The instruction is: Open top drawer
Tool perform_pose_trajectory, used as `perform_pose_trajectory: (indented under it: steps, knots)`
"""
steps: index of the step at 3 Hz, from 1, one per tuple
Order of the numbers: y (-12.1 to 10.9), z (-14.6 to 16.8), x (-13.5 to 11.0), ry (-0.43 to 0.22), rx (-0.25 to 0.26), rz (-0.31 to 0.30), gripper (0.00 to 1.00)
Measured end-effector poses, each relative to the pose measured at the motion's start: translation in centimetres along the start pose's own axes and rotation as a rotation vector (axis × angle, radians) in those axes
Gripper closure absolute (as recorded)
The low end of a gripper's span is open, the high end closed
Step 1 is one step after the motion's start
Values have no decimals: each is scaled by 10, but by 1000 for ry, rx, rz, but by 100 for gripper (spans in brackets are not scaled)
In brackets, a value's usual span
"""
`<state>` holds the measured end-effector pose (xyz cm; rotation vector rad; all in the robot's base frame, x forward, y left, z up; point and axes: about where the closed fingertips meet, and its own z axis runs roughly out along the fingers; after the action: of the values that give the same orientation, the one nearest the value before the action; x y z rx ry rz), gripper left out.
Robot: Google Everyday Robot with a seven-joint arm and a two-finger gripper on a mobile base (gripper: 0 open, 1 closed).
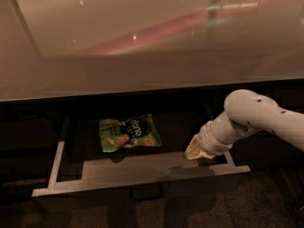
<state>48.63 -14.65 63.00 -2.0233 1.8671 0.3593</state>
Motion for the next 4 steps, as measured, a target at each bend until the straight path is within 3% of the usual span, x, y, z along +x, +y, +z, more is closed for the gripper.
perform_pose_trajectory:
  steps: [3, 4]
  knots:
    - [0, 0, 0, 0, 0, 0, 11]
    - [0, 0, 0, 0, 0, 0, 0]
